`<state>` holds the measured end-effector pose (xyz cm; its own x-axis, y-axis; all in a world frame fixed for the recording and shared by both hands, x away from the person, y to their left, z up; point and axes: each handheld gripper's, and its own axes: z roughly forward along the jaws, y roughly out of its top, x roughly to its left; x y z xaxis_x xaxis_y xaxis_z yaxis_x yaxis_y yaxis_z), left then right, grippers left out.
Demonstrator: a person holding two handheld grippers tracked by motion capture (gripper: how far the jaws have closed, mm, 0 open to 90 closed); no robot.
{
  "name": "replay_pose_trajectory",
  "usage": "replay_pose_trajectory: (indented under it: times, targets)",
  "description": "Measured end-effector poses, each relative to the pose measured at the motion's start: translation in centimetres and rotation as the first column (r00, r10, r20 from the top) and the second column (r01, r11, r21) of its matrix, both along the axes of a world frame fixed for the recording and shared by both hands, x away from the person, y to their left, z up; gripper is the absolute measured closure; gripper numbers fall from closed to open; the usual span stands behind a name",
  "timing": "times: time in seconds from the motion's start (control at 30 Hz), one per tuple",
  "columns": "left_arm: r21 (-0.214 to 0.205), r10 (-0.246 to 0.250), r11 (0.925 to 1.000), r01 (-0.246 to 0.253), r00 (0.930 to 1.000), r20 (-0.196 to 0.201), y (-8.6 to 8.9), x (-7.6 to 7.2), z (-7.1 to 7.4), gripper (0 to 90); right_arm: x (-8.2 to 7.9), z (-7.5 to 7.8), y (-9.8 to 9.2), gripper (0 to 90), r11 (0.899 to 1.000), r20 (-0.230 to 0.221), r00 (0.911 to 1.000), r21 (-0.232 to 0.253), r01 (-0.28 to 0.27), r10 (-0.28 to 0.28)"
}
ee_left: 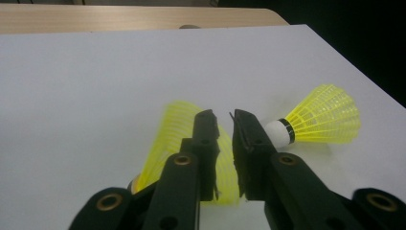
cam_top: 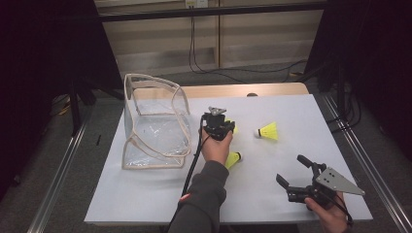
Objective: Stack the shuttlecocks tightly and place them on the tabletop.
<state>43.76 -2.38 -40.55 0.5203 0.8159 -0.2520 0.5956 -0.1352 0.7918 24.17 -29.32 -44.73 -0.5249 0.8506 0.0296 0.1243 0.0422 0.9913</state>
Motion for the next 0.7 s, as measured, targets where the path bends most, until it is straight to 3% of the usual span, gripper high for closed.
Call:
replay_pose_trajectory:
  times: [0.1,0.23,0.4,0.7]
  targets:
    - [-0.002,-0.004,1.0000,0.004,1.0000,-0.009,-0.1,0.1,-0.2,86.9,0.0,0.0,0.0,2.8,1.000,0.001,1.0000,-0.001,0.000,0.000]
    - [0.029,-0.021,0.9993,0.022,0.9996,-0.020,-0.4,0.2,-0.6,89.1,0.0,0.0,0.0,2.8,1.000,-0.001,1.0000,-0.002,0.000,0.000]
    - [0.007,-0.034,0.9994,0.034,0.9990,-0.030,-0.8,0.1,-0.8,89.3,0.0,0.0,0.0,2.8,1.000,-0.003,1.0000,-0.001,-0.001,0.001]
    - [0.012,-0.064,0.9979,0.064,0.9967,-0.050,-1.2,0.0,-1.0,89.3,0.0,-0.1,0.0,2.7,1.000,-0.004,1.0000,-0.003,0.001,-0.001]
